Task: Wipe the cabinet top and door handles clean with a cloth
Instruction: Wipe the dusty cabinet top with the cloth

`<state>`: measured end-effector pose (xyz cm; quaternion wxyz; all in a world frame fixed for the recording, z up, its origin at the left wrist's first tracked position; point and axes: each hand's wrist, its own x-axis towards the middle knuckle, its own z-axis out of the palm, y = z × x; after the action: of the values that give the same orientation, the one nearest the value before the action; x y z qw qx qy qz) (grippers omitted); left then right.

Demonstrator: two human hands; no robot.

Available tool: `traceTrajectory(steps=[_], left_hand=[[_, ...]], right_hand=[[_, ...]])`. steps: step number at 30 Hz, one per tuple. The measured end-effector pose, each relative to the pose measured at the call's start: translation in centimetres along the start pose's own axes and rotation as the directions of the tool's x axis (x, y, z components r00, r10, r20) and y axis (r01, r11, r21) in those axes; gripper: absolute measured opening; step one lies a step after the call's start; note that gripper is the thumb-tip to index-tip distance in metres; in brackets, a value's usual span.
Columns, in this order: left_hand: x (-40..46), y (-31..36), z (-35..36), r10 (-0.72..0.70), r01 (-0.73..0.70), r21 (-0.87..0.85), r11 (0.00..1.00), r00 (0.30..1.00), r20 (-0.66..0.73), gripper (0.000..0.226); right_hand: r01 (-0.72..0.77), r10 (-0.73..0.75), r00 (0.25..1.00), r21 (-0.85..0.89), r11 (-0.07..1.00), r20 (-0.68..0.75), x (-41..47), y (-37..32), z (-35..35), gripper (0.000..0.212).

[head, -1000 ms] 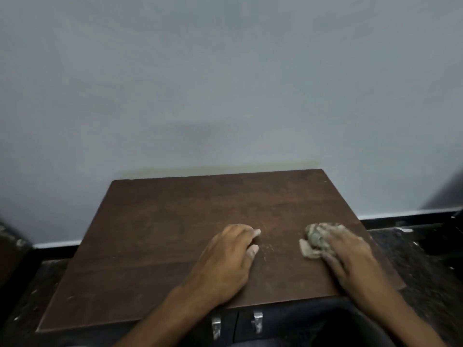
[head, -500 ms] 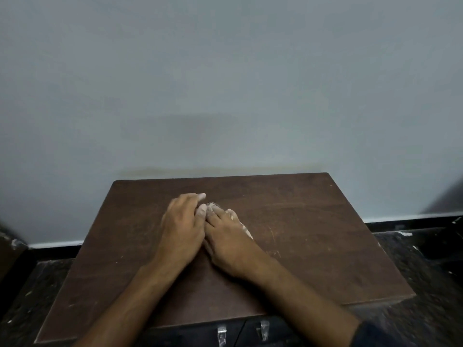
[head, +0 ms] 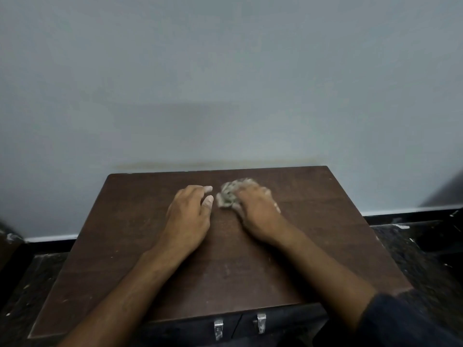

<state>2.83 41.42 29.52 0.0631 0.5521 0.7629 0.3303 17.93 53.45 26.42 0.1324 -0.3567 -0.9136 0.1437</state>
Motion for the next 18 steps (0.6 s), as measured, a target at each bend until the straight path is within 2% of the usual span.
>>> traceTrajectory(steps=[2,3,6,9,11,14,18], left_hand=[[-0.3,0.8,0.7,0.030,-0.029,-0.017,0.999,0.999,0.017,0.039],[-0.8,1.1,1.1,0.054,-0.053,-0.018,0.998,0.998,0.036,0.042],[-2.4,2.0,2.2,0.131,-0.131,-0.003,0.991,0.987,0.097,0.035],[-3.6,2.2,2.6,0.153,-0.151,-0.028,0.988,0.984,0.095,0.031],[-4.2,2.5,2.7,0.157,-0.154,-0.036,0.987,0.982,0.102,0.031],[-5.6,3.0,2.5,0.168,-0.164,-0.044,0.985,0.980,0.103,0.030],[-8.4,2.8,1.6,0.140,-0.138,-0.034,0.990,0.989,0.046,0.032]], right_hand=[[0.165,-0.165,0.986,-0.032,0.986,0.005,-2.6,-0.2,0.5,0.046],[0.166,-0.166,0.986,-0.024,0.986,-0.009,-3.2,1.3,0.0,0.046],[-0.081,0.075,0.988,-0.038,0.996,-0.132,-4.7,9.1,-2.6,0.044],[-0.382,0.359,0.907,-0.072,0.922,-0.219,-7.4,15.2,-5.2,0.041],[-0.443,0.405,0.881,-0.124,0.888,-0.246,-8.7,15.2,-5.1,0.040],[-0.329,0.303,0.933,-0.118,0.937,-0.195,-9.7,10.8,-4.1,0.041],[-0.105,0.097,0.989,-0.070,0.992,-0.116,-11.5,1.0,-1.3,0.043]])
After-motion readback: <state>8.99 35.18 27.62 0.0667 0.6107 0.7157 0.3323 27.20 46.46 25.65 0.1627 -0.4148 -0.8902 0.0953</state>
